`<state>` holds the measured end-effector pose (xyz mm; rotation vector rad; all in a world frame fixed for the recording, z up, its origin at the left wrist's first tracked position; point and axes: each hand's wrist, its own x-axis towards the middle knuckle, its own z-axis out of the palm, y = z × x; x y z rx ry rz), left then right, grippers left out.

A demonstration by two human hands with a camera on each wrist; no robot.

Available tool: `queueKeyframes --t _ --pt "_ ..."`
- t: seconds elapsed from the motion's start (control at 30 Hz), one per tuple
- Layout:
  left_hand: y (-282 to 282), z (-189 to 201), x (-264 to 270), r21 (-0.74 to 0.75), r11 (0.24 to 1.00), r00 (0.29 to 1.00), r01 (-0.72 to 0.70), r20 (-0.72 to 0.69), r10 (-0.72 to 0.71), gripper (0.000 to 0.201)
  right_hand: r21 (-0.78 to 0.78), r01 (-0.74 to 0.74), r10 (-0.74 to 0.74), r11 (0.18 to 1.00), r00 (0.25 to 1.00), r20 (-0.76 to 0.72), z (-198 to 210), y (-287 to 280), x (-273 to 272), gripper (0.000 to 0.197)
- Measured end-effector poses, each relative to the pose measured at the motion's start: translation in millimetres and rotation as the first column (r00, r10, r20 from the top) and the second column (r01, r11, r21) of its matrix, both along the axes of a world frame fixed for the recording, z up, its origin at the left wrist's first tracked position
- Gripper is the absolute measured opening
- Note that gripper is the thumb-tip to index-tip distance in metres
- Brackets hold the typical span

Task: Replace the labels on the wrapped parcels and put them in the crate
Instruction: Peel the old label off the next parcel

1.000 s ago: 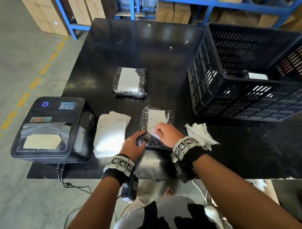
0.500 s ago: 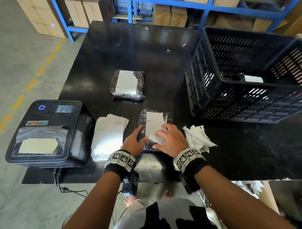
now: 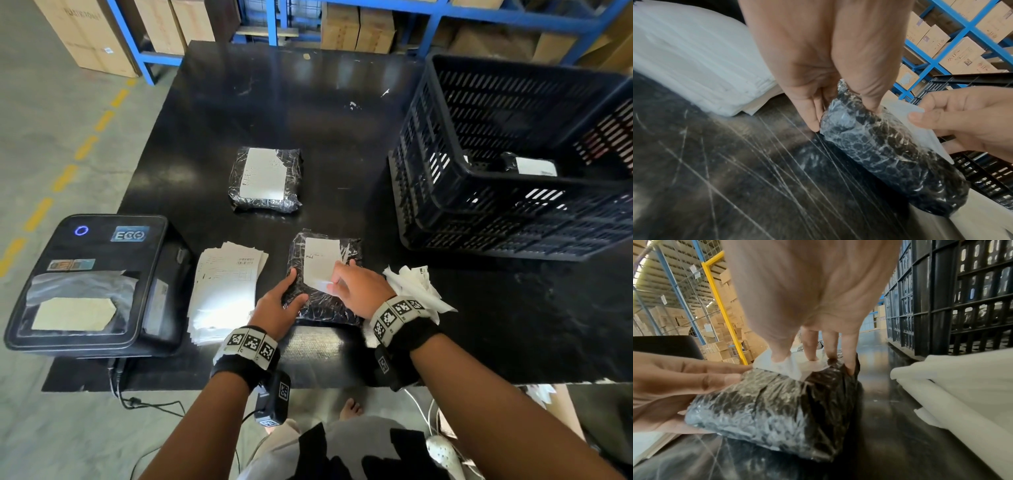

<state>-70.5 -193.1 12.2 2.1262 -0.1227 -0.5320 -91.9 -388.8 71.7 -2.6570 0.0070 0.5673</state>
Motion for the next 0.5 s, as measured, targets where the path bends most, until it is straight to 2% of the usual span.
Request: queueKeyframes --t 0.17,0.27,0.5 --pt "0.5 1.0 1.2 -0.001 1.0 1.0 0.0 -0.027 0.0 0.062 -0.014 0.0 0.0 1.0 1.0 -0.016 6.7 -10.0 13.3 0.019" --pt "-0.3 1.8 0.7 -0.006 1.0 1.0 0.003 -0.024 -0.004 0.062 0.031 0.027 -0.026 0.999 0.999 -0.045 8.4 -16.4 25.1 0.017" --pt "0.1 -0.8 1.0 -0.009 1.0 1.0 -0.005 -0.029 0.005 0.061 0.183 0.189 -0.18 0.965 0.982 -0.066 1.8 -27.7 30.1 0.023"
